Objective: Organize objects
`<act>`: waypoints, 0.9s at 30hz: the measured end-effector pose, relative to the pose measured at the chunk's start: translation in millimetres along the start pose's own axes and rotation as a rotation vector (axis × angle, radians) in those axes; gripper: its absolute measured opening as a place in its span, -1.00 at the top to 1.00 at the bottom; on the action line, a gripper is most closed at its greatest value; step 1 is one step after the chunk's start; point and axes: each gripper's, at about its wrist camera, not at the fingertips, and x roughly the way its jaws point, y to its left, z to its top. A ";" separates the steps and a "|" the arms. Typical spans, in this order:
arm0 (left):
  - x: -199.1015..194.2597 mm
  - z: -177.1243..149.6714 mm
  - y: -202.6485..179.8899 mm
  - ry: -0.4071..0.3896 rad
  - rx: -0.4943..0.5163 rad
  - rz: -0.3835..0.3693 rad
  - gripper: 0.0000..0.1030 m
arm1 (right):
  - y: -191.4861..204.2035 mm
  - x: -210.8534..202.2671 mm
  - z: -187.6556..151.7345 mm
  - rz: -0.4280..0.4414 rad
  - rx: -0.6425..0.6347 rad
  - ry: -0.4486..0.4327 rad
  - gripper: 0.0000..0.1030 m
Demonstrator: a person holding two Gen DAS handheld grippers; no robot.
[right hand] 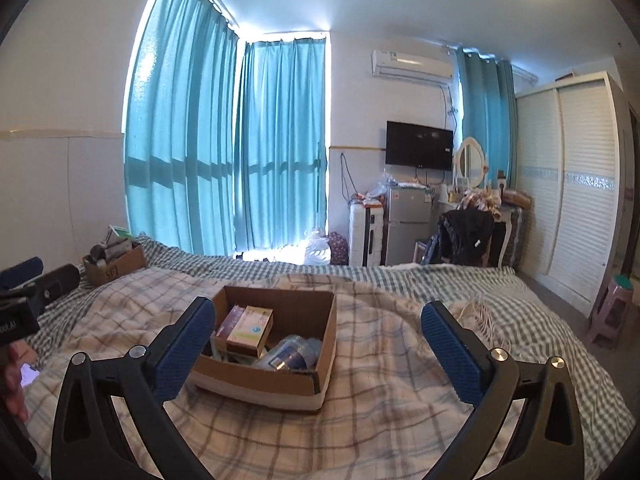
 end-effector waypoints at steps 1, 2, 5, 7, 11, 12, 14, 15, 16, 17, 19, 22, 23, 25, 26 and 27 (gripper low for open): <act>0.0 -1.8 -0.6 0.005 -0.003 -0.002 -1.00 | 1.2 1.5 -1.3 0.001 -0.013 0.012 -0.99; -0.2 -3.8 -1.4 0.012 -0.007 -0.009 -1.00 | 1.2 1.1 -2.2 -0.002 -0.022 0.015 -0.99; 1.3 -4.6 -4.4 0.030 -0.006 -0.028 -1.00 | 3.2 0.8 -4.9 0.002 -0.036 0.033 -0.99; 1.2 -4.6 -7.3 0.035 0.005 -0.028 -1.00 | 2.7 0.6 -5.5 0.003 -0.021 0.035 -0.99; -5.2 -3.3 -9.6 0.020 0.020 -0.005 -1.00 | 1.2 -1.1 -1.6 0.002 -0.014 0.035 -0.99; -6.6 -3.0 -9.4 0.013 0.011 -0.002 -1.00 | 1.7 -1.5 -0.6 0.002 -0.018 0.036 -0.99; -6.7 -2.5 -8.5 0.018 -0.003 -0.012 -1.00 | 3.5 -4.2 1.6 -0.003 -0.025 0.032 -0.99; -6.3 -2.9 -8.4 0.019 -0.007 -0.011 -1.00 | 5.1 -5.2 1.4 0.005 -0.030 0.031 -0.99; -6.3 -2.7 -8.3 0.020 -0.010 -0.011 -1.00 | 6.4 -6.6 2.2 0.009 -0.033 0.028 -0.99; -6.8 -2.4 -8.8 0.022 -0.007 -0.014 -1.00 | 7.4 -7.7 1.6 0.009 -0.037 0.024 -0.99; -8.7 -1.1 -10.1 0.019 0.008 -0.011 -1.00 | 9.6 -7.1 0.3 0.007 -0.040 0.030 -0.99; -11.9 0.8 -10.4 0.011 0.017 -0.010 -1.00 | 10.5 -6.5 -0.4 0.003 -0.035 0.034 -0.99; -12.2 0.9 -10.2 0.013 0.013 -0.013 -1.00 | 10.4 -6.7 -0.7 0.005 -0.033 0.035 -0.99; -11.1 0.1 -9.9 0.019 0.009 -0.016 -1.00 | 12.0 -6.9 -0.4 0.008 -0.035 0.034 -0.99; -10.7 -0.5 -10.0 0.023 0.008 -0.016 -1.00 | 12.5 -7.2 -0.9 0.006 -0.038 0.034 -0.99; -10.7 -1.0 -9.8 0.025 0.006 -0.017 -1.00 | 12.8 -7.2 -1.3 0.005 -0.041 0.036 -0.99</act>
